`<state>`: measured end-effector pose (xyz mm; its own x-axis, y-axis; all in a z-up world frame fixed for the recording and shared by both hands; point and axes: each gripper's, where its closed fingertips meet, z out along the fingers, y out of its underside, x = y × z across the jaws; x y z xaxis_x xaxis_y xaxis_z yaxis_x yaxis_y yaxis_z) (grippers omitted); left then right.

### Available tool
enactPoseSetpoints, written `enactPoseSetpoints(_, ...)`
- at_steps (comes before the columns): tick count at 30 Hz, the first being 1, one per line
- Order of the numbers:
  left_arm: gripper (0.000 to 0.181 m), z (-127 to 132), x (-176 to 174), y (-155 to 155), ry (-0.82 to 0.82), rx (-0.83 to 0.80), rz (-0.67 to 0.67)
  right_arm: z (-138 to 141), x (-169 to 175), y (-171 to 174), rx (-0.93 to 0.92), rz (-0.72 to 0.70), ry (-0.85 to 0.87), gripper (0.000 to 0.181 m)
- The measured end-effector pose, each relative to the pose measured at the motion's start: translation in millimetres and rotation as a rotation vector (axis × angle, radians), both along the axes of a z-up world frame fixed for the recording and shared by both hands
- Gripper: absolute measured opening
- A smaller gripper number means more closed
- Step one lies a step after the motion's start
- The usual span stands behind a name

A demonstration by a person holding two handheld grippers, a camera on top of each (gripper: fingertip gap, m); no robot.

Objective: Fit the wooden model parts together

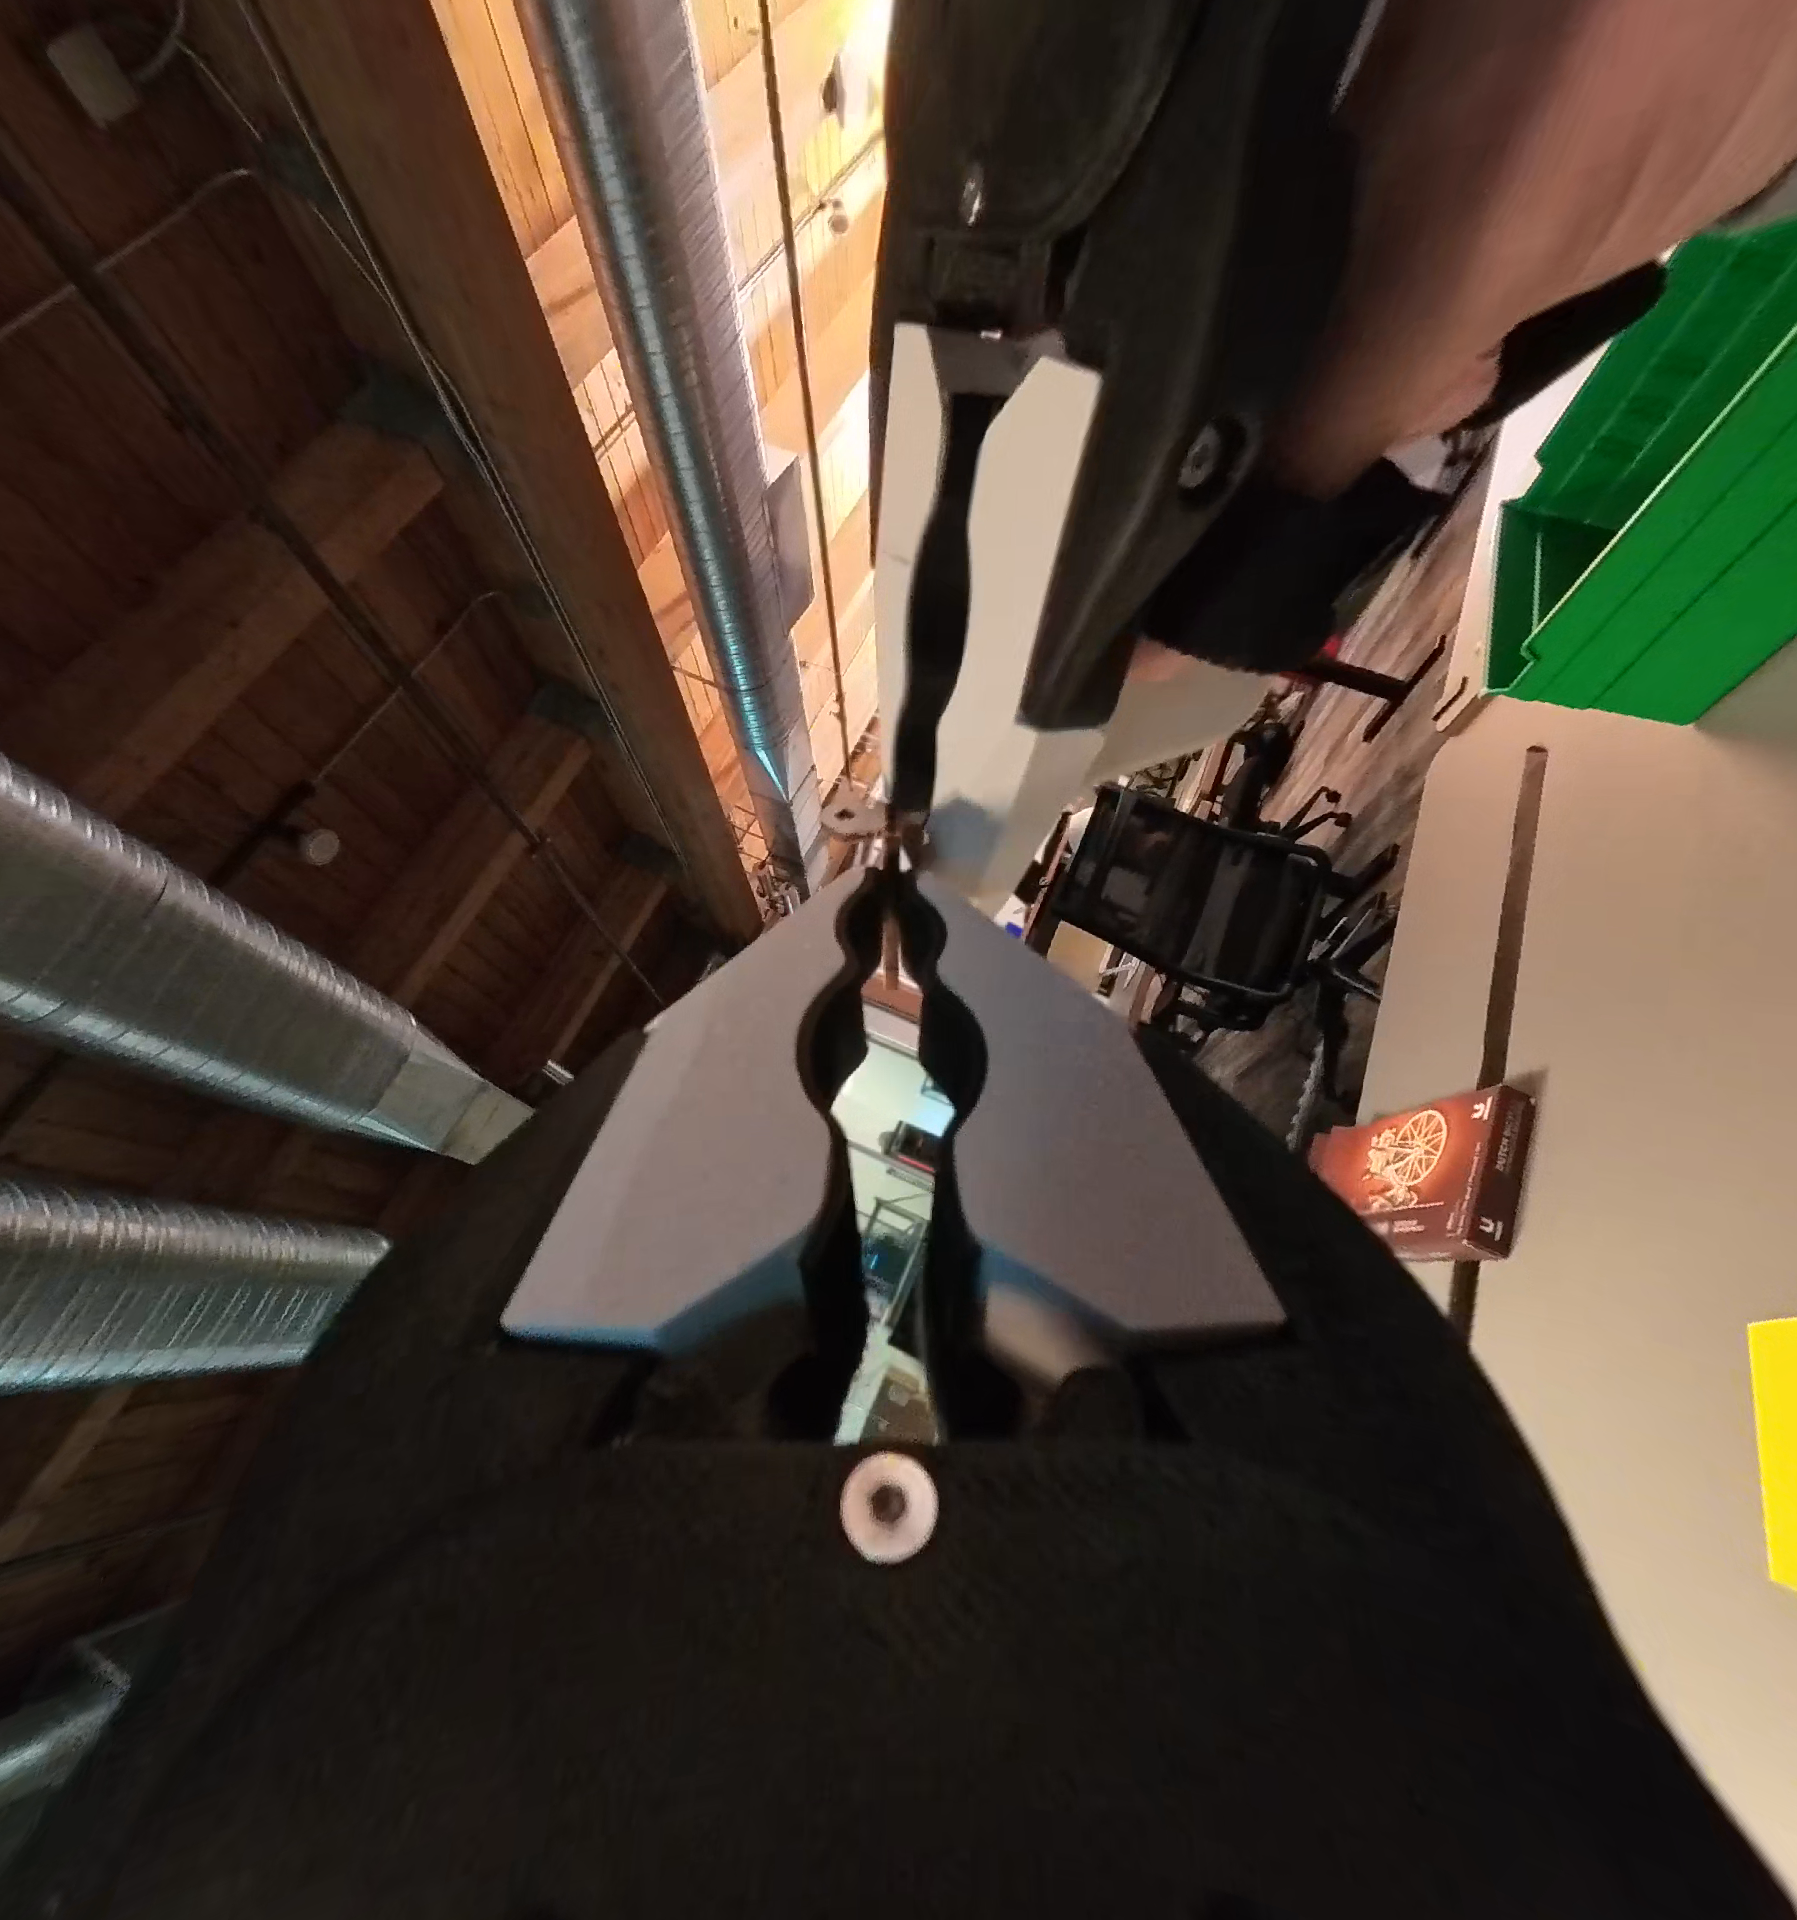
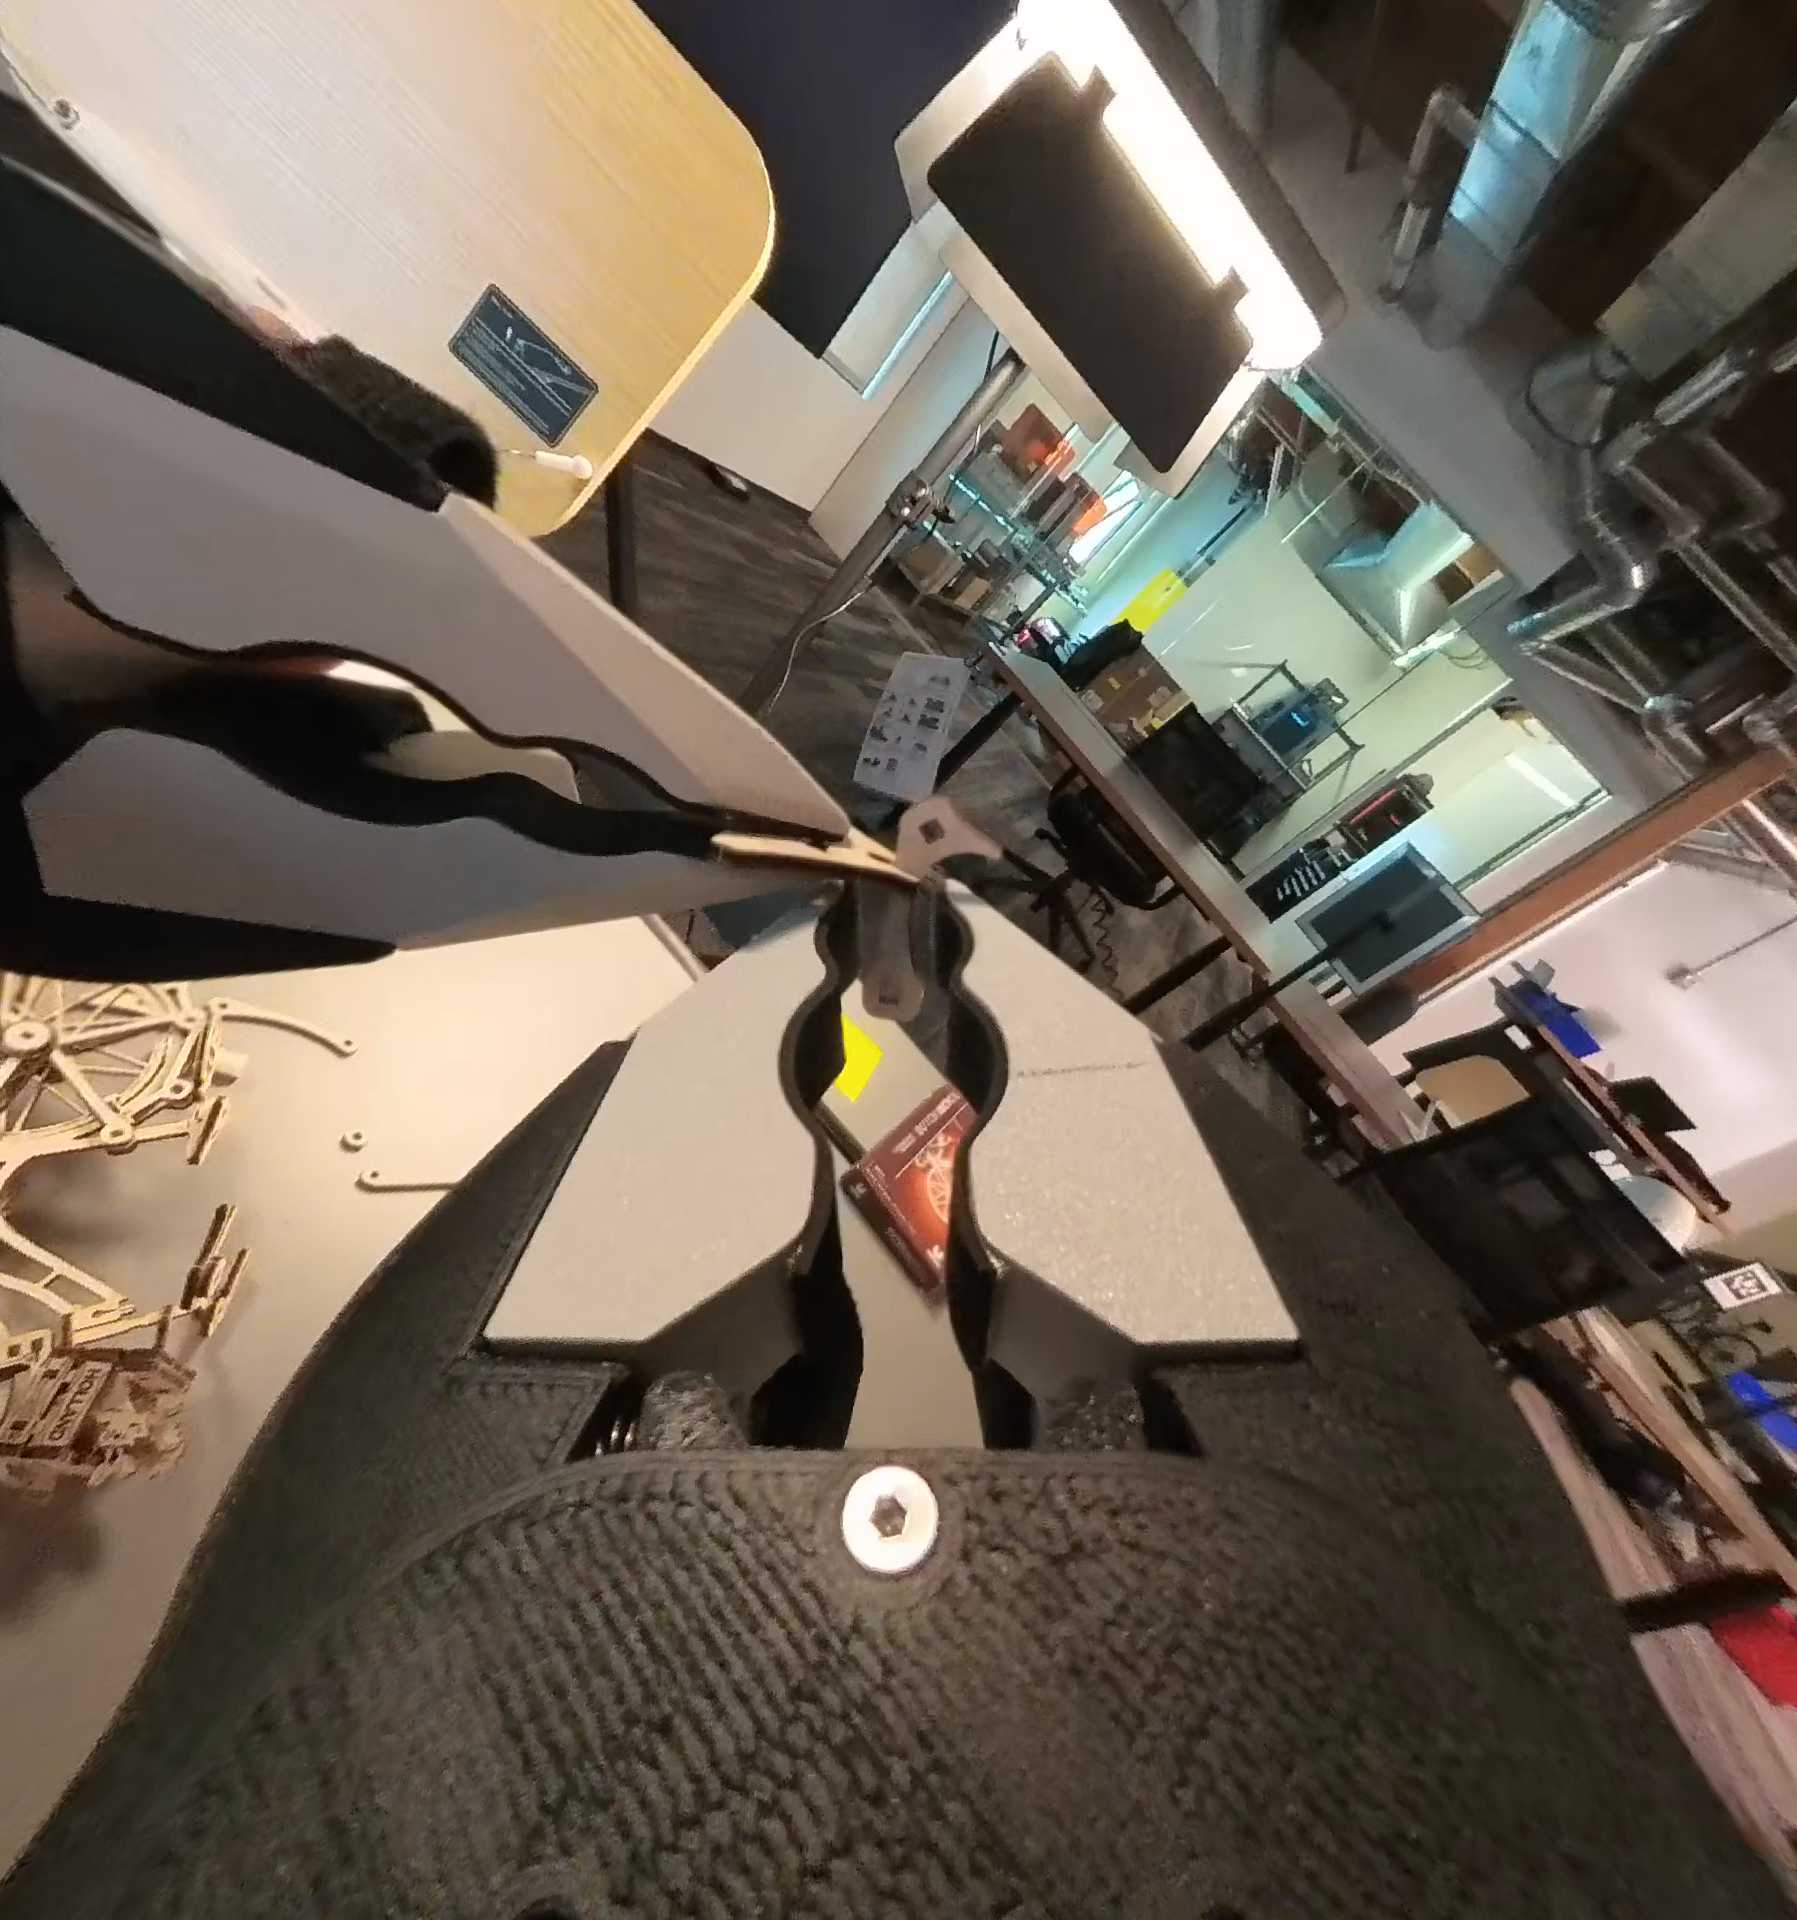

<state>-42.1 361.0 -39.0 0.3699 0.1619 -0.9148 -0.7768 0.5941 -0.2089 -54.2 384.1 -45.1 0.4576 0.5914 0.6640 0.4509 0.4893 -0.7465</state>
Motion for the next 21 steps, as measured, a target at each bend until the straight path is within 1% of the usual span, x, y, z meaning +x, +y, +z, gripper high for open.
enactPoseSetpoints(1, 0.001, -0.5, 0.5, 0.3, 0.003, -0.003, 0.000, -0.9, -0.1, 0.5, -0.009, -0.002, 0.000, 0.005)
enactPoseSetpoints(4, 0.001, -0.7, 1.0, 0.3, 0.005, 0.001, 0.003, -1.2, 0.0, 1.0, -0.031, -0.007, 0.011, 0.005)
enactPoseSetpoints(8, 0.001, -2.8, 2.0, -0.1, 0.026, -0.002, -0.003, -4.2, 0.4, 0.8, -0.010, 0.000, -0.025, 0.004)
enactPoseSetpoints(13, 0.001, -1.7, 4.6, -2.9, 0.022, -0.006, -0.013, -1.9, 3.2, -1.4, 0.102, -0.002, -0.076, 0.003)
enactPoseSetpoints(16, 0.001, -2.8, 6.4, -2.4, 0.035, -0.016, 0.009, -1.8, 5.6, 0.1, 0.173, -0.026, -0.113, 0.003)
enactPoseSetpoints(21, 0.001, -3.9, 8.6, -3.0, 0.032, -0.040, -0.008, -1.5, 8.8, 0.7, 0.271, -0.068, -0.171, 0.004)
